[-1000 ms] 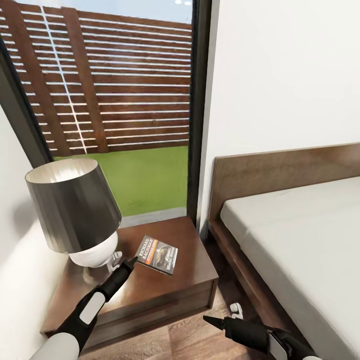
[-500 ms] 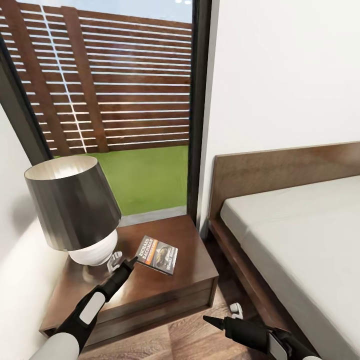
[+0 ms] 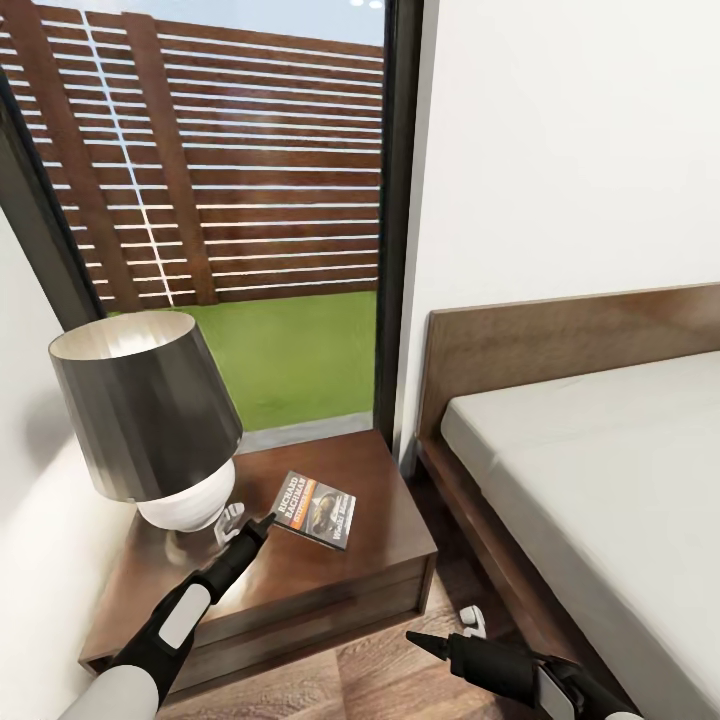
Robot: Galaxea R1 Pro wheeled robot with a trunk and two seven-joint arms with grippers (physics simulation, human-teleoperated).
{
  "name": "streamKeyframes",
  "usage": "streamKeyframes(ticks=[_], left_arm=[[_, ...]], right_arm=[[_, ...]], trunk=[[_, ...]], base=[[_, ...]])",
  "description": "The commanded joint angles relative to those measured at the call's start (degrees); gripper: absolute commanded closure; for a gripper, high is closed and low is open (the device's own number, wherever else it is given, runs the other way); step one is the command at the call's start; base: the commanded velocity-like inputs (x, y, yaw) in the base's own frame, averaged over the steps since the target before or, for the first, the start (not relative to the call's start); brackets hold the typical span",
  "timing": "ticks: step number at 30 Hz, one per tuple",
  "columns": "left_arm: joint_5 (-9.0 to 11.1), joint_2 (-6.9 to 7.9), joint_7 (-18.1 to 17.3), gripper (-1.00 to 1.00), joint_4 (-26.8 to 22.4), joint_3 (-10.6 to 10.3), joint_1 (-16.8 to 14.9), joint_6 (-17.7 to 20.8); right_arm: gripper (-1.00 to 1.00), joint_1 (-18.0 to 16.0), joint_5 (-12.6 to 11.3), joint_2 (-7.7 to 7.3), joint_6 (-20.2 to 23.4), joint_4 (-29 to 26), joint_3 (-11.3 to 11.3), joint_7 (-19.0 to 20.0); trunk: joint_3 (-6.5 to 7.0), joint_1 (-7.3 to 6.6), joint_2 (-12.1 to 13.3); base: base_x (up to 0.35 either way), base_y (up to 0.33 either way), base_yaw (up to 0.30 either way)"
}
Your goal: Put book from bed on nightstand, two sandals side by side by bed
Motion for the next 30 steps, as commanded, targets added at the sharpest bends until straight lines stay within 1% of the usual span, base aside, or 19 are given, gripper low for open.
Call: streamKeyframes(ticks=[1, 6, 19, 30], left_arm=[[0.5, -0.01, -0.2, 1.00, 0.0, 0.1, 0.0, 0.6], [0.6, -0.01, -0.2, 1.00, 0.1, 0.2, 0.0, 0.6], [0.6, 0.06, -0.2, 1.00, 0.1, 0.2, 0.0, 0.6], [0.6, 0.07, -0.2, 1.00, 0.1, 0.2, 0.0, 0.6]], right_arm=[[-1.00, 0.0, -0.6, -0.05, 0.5, 0.0, 0.5, 0.1], [-1.00, 0.0, -0.6, -0.05, 0.5, 0.0, 0.5, 0.1], [-1.00, 0.0, -0.6, -0.05, 0.5, 0.0, 0.4, 0.1], [-1.00, 0.0, -0.6, -0.05, 0.5, 0.0, 0.4, 0.1]], trunk=[[-0.05, -0.01, 0.0], [-0.05, -0.01, 0.0], [-2.38, 2.84, -5.2], [-2.38, 2.84, -5.2]], base=[[0.000, 0.000, 0.000], [0.000, 0.000, 0.000], [0.000, 0.000, 0.000], [0.000, 0.000, 0.000]])
